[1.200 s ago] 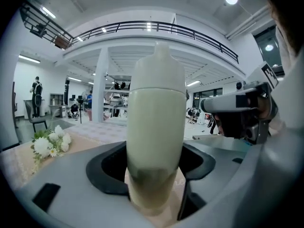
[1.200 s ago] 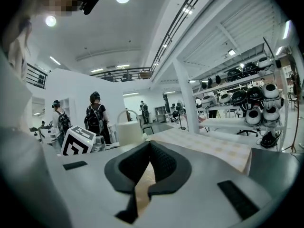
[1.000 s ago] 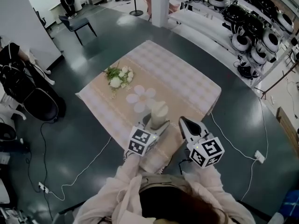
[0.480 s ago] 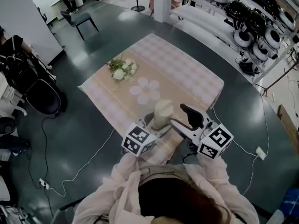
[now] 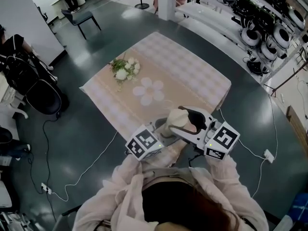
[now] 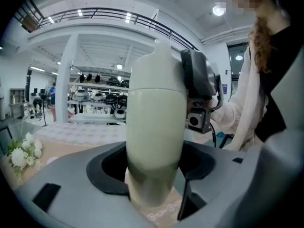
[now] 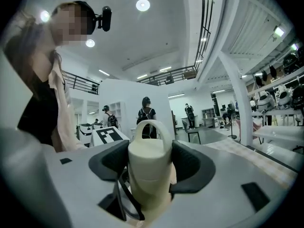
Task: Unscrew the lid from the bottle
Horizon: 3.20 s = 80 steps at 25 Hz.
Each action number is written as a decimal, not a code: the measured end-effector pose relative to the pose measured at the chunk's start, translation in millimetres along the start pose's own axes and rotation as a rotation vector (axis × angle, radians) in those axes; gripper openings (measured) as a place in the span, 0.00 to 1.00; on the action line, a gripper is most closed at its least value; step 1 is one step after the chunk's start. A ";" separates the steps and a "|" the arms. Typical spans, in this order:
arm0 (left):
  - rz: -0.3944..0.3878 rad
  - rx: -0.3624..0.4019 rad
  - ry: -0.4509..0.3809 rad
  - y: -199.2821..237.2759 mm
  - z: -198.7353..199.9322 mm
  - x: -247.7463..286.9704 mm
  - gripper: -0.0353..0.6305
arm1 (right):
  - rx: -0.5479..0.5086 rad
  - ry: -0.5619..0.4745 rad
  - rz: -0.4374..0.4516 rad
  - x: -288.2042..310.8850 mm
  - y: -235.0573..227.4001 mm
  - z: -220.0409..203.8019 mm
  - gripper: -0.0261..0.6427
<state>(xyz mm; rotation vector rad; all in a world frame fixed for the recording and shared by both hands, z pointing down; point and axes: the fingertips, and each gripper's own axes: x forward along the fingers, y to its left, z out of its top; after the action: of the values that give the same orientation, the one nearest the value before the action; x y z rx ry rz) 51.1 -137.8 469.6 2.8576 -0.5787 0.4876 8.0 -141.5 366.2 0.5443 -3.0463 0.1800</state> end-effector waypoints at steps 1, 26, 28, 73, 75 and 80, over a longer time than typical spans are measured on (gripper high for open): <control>-0.020 0.010 0.010 -1.8 -0.8 2.0 0.53 | -0.017 0.007 0.018 -0.7 1.9 -1.0 0.48; -0.246 0.058 0.078 -35.1 -4.5 7.3 0.53 | -0.060 -0.009 0.279 -25.2 19.0 0.8 0.49; -0.365 0.068 0.062 -50.4 -1.3 2.6 0.53 | -0.040 -0.069 0.410 -31.7 29.7 8.6 0.50; -0.263 0.120 0.007 -34.7 11.5 10.8 0.53 | -0.052 -0.162 0.367 -45.8 8.4 13.3 0.52; -0.141 0.050 -0.003 -14.9 14.4 11.7 0.53 | 0.050 -0.236 0.219 -46.6 -10.4 21.9 0.59; -0.030 -0.011 0.031 6.0 8.0 15.8 0.53 | 0.134 -0.217 0.060 -32.4 -18.1 17.6 0.57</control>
<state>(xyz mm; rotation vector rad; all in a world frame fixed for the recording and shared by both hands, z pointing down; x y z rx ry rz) 64.7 -150.6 468.4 2.8387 -0.5311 0.5207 44.2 -149.4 348.8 0.5106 -3.2820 0.3516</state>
